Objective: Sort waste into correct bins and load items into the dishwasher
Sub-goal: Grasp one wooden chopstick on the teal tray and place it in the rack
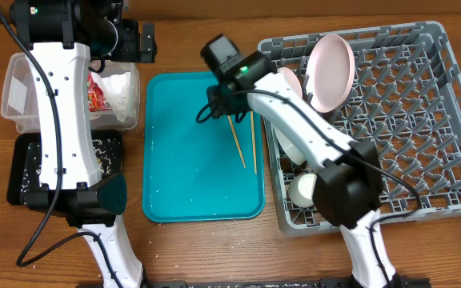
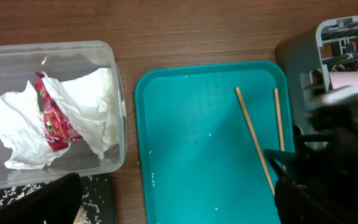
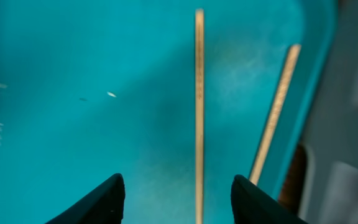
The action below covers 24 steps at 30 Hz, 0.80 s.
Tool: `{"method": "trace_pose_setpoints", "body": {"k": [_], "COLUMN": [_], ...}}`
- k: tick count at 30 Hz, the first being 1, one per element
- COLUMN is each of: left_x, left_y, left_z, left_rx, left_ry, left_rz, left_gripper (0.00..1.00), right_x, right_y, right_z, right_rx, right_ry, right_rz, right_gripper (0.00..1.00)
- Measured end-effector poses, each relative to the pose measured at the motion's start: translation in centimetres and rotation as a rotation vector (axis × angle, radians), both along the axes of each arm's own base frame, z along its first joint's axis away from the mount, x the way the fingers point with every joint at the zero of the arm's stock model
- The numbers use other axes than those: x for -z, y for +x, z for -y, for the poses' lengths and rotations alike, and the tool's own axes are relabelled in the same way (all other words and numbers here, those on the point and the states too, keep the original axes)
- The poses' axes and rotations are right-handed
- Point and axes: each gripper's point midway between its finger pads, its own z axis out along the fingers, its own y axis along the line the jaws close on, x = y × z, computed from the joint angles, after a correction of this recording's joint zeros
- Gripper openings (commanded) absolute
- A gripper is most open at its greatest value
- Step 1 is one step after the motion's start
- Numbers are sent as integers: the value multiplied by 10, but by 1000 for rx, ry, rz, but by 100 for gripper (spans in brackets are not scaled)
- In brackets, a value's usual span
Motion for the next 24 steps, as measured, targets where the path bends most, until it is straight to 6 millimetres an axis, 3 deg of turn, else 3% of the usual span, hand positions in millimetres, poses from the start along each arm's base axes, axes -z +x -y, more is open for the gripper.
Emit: {"method": "trace_pose_setpoints", "body": {"k": [2,10,15,20,24], "left_x": [0,0,0,0,0], "left_y": [0,0,0,0,0], "left_z": [0,0,0,0,0], "left_rx": [0,0,0,0,0], "left_ry": [0,0,0,0,0], "left_rz": [0,0,0,0,0], "left_gripper": [100,100,100,100,100], "right_x": [29,50,76,81,82], "right_y": [-2,-9,-25,-23,-19], "right_z": [2,-2,-1,5,12], "right_rx": [3,10,11,45,70], "right_ry": [-33,-15,-25,15,30], "right_rz": [-52,-127,-228,-280,-294], "right_gripper": [56,55,54,28,26]}}
